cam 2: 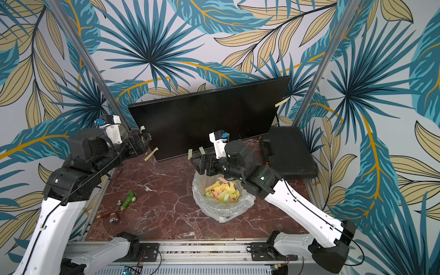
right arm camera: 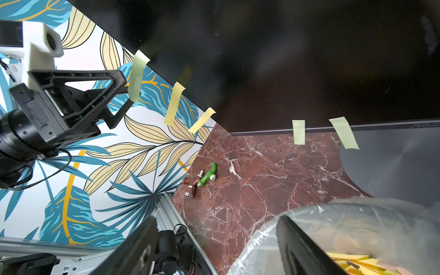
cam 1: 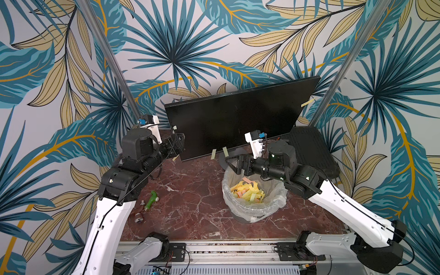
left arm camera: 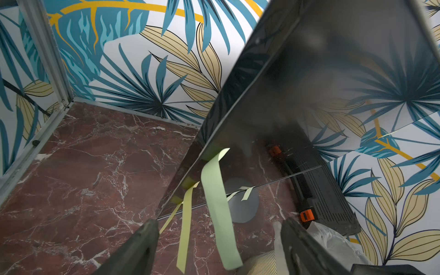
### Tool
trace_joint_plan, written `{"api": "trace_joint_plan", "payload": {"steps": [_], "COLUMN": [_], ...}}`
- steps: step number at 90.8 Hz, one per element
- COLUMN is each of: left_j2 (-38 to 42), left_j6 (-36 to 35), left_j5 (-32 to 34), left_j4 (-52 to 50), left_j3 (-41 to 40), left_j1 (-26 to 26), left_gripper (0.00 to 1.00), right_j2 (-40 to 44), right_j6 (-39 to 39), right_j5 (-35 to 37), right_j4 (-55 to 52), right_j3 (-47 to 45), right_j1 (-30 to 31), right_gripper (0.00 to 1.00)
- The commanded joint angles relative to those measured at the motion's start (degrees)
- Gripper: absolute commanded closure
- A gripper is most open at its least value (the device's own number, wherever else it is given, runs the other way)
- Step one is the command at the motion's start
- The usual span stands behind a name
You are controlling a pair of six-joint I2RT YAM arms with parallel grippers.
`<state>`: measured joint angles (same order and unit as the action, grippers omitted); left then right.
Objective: Remove the sticky note from the monitor
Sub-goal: Tear off the sticky note from the monitor.
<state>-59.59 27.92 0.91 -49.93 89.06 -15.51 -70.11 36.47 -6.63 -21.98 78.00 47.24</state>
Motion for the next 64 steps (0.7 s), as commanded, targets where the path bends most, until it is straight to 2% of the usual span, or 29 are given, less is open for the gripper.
{"api": "trace_joint_plan", "payload": {"steps": [1, 34, 51, 64], "left_j2": [0.42, -0.42, -0.96, -0.93], "left_j6": [-1.07, -1.12, -1.2, -1.38], "left_j5": [2.59, 1.76, 1.42, 1.21], "left_j4": [-1.04, 0.36, 0.77, 0.8], "left_j3": [1.3, 1.3, 1.25, 1.3], "left_j1": [-0.51, -0.93, -1.17, -1.25], "left_gripper": [0.18, 0.33, 0.47, 0.65], "right_j2": [-0.56, 0.12, 0.47, 0.8], "right_j6": [0.09, -0.38, -0.66, -0.81], "right_j5": [1.0, 2.14, 2.85, 3.35], "right_j4": [1.68, 1.08, 0.72, 0.37], "right_j3": [1.11, 0.61, 0.43, 0.23], "right_j1": [0.2, 0.38, 0.32, 0.39], "right_gripper": [0.18, 0.18, 0.19, 0.19]}}
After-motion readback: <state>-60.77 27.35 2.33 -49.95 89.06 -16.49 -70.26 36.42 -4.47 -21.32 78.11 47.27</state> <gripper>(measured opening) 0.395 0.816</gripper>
